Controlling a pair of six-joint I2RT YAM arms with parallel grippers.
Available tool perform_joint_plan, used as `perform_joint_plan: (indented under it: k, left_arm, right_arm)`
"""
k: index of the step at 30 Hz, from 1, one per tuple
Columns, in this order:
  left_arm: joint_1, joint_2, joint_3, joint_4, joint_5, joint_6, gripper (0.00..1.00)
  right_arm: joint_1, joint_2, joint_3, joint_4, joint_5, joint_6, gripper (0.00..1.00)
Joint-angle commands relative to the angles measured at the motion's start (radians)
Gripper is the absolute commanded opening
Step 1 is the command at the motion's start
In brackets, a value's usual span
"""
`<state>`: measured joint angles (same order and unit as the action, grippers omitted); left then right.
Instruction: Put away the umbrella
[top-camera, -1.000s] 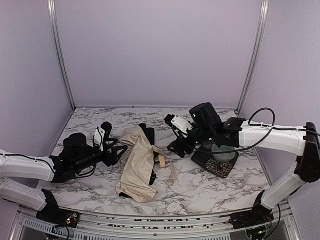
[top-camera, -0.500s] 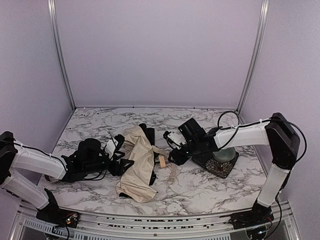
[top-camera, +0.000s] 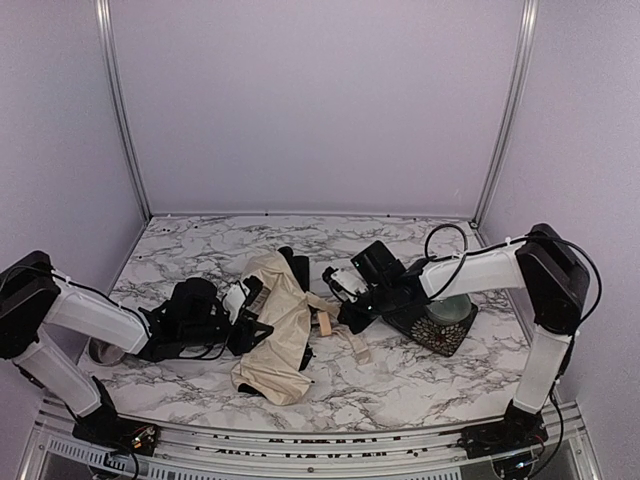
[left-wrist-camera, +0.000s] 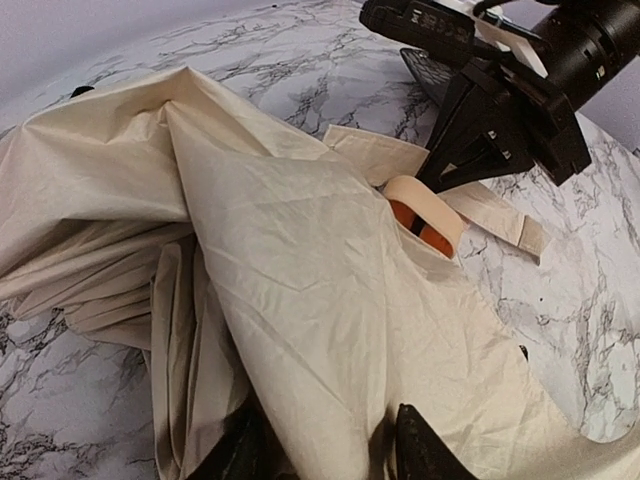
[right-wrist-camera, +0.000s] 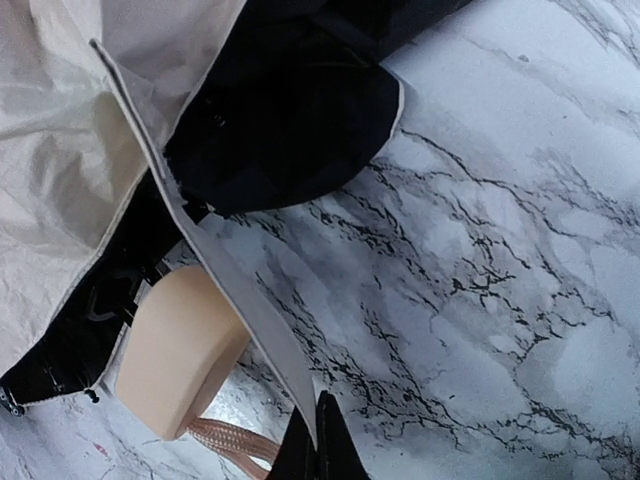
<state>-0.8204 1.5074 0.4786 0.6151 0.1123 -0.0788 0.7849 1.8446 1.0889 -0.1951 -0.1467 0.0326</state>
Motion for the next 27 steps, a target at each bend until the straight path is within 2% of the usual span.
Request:
perform_joint_plan:
  k: [1, 6, 9, 13, 19, 23, 27]
  left_arm:
    - [-0.001, 0.054, 0.042, -0.010, 0.050, 0.014, 0.37]
    - [0.012, 0.131, 0.093, -0.010, 0.041, 0.014, 0.14]
    - [0.026, 0.165, 0.132, -0.010, -0.007, 0.020, 0.01]
    - [0.048, 0.221, 0.204, 0.022, -0.078, 0.038, 0.00]
    - [0.110, 0.321, 0.307, 0.177, -0.196, 0.003, 0.00]
    - [0.134, 0.362, 0.303, 0.355, -0.231, -0.015, 0.00]
    - [0.174, 0.380, 0.282, 0.460, -0.128, -0.028, 0.00]
  right_arm:
    - [-0.006, -0.024, 0.136, -0.068, 0.061, -0.026, 0.00]
    - [0.013, -0.079, 0.281, -0.166, 0.118, -0.068, 0.00]
    - [0.077, -0.102, 0.357, -0.241, 0.153, -0.103, 0.00]
    - [0.205, -0.113, 0.465, -0.368, 0.215, -0.150, 0.00]
    - [0.383, -0.115, 0.529, -0.467, 0.176, -0.123, 0.00]
    - [0.453, -0.131, 0.431, -0.403, 0.117, -0.052, 0.00]
    - [0.492, -0.136, 0.249, -0.225, -0.004, 0.017, 0.00]
